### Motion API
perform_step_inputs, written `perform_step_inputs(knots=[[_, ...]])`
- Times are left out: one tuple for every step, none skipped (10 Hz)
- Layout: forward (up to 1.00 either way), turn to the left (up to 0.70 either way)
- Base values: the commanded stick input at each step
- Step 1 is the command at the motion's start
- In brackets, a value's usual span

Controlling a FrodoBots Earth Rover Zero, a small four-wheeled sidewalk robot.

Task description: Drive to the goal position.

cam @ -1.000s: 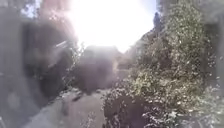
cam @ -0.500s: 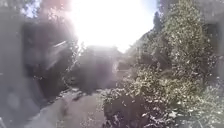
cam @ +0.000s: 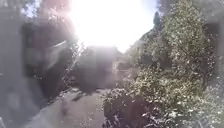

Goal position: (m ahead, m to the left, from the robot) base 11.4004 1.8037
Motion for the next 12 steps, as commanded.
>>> perform_step_inputs(knots=[[0.5,0.27],[0.5,0.27],[0.5,0.27],[0.5,0.27],[0.5,0.27],[0.5,0.27],[0.5,0.27],[0.5,0.1],[0.5,0.07],[0.5,0.24],[0.5,0.27],[0.5,0.25]])
